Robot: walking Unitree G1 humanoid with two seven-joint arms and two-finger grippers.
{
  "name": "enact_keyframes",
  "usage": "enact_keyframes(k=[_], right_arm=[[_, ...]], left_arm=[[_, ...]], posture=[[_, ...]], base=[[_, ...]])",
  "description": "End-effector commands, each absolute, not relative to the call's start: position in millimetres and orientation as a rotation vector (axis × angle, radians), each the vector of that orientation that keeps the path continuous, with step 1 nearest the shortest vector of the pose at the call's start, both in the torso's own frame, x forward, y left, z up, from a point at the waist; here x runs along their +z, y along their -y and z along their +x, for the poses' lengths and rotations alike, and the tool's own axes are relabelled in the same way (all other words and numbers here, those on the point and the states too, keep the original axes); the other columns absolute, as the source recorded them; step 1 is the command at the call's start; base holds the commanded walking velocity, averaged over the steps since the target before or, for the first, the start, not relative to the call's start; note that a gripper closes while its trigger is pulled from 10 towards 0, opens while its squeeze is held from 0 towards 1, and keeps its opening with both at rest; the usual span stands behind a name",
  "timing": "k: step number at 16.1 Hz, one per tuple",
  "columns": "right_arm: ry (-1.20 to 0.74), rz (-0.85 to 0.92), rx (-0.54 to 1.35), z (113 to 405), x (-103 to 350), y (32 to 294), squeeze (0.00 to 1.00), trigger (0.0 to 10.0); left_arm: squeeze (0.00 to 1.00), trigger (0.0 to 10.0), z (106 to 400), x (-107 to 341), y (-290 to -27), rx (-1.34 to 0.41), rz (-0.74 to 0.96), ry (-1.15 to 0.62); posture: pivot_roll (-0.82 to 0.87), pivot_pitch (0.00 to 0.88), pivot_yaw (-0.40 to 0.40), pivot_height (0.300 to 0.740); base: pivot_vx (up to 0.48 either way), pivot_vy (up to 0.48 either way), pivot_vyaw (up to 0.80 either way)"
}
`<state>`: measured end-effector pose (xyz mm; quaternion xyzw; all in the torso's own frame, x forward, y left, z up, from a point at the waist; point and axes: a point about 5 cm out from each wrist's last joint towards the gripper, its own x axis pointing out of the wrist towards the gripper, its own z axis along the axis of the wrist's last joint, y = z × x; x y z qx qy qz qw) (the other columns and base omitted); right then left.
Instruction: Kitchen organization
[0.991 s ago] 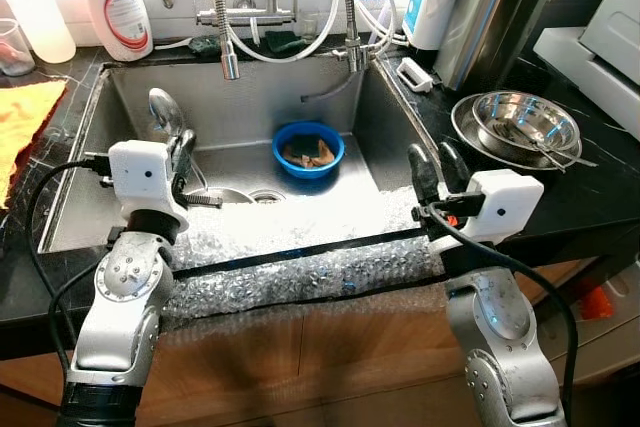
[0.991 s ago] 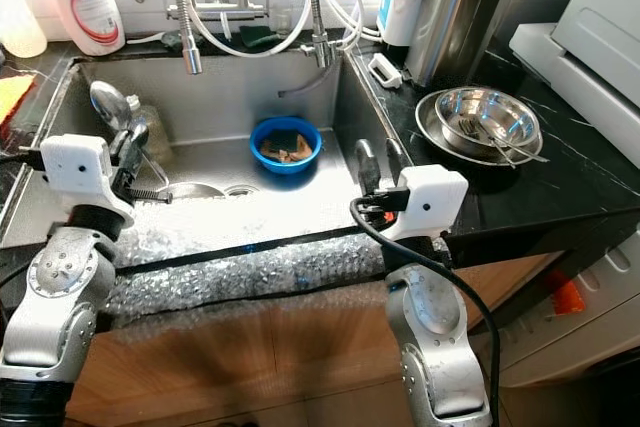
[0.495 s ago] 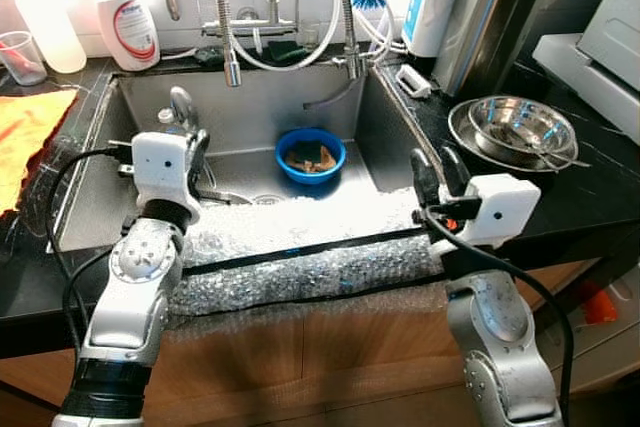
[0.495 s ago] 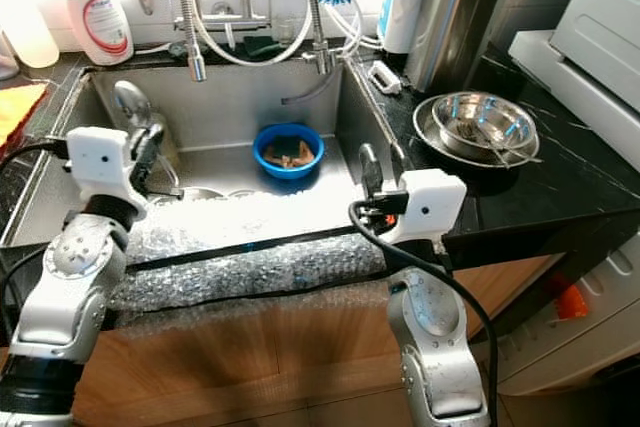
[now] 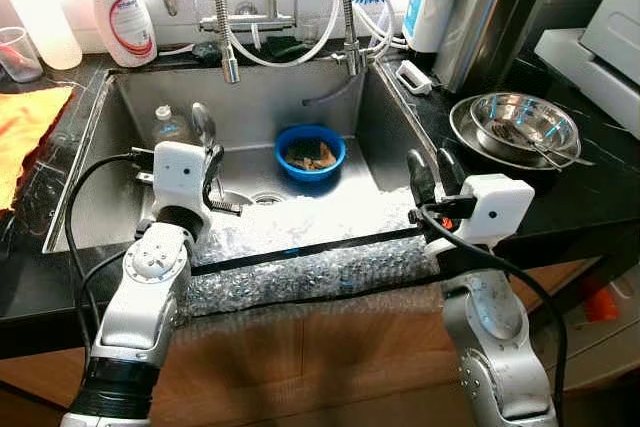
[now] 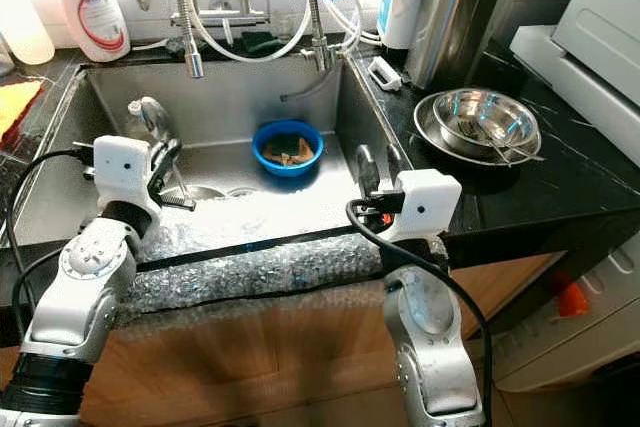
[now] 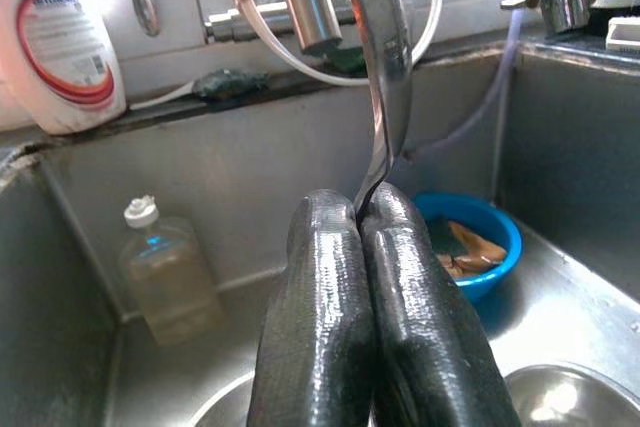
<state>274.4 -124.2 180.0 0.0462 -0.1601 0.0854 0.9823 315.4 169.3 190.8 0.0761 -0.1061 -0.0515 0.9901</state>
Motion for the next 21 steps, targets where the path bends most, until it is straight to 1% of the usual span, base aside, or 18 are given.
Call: enact_keyframes(k=[1,2,3,4,8,13,18,19,20,21], right_arm=[[0.314,0.093,0.166,277,180,125,0.0,10.0],[0.312,0.094,0.166,277,180,125,0.0,10.0],[0.307,0.096,0.162,278,180,126,0.0,10.0],[0.304,0.102,0.157,278,180,126,0.0,10.0],[0.296,0.114,0.164,279,179,123,0.0,10.0],[0.283,0.121,0.165,281,178,123,0.0,10.0],[0.279,0.121,0.173,281,179,121,0.0,10.0],[0.273,0.125,0.174,281,178,121,0.0,10.0],[0.272,0.131,0.171,281,178,121,0.0,10.0],[0.272,0.13,0.17,281,178,121,0.0,10.0]], left_arm=[[0.53,10.0,314,190,-164,-0.121,0.153,0.208],[0.97,10.0,315,191,-164,-0.121,0.15,0.208],[0.97,10.0,315,192,-164,-0.12,0.149,0.21],[1.0,10.0,316,193,-164,-0.12,0.143,0.212],[1.0,10.0,316,196,-164,-0.116,0.138,0.22],[1.0,10.0,317,201,-163,-0.106,0.016,0.228],[1.0,10.0,318,206,-167,-0.086,-0.034,0.239],[1.0,10.0,318,208,-168,-0.074,-0.085,0.236],[0.0,10.0,319,210,-169,-0.066,-0.094,0.246],[0.0,10.0,319,210,-169,-0.067,-0.085,0.25]], posture=[[0.07,0.123,-0.026,0.74],[0.07,0.13,-0.025,0.74],[0.07,0.133,-0.025,0.74],[0.07,0.136,-0.025,0.74],[0.07,0.14,-0.025,0.74],[0.07,0.143,-0.026,0.74],[0.07,0.145,-0.028,0.74],[0.07,0.147,-0.028,0.74],[0.07,0.147,-0.03,0.74],[0.07,0.147,-0.03,0.74]], base=[[0.0,0.0,0.0],[0.0,0.0,0.0],[0.0,0.0,0.0],[0.0,0.0,0.0],[0.0,0.0,0.0],[0.0,0.0,0.0],[0.0,0.0,0.0],[0.0,0.0,0.0],[0.0,0.0,0.0],[0.0,0.0,0.0]])
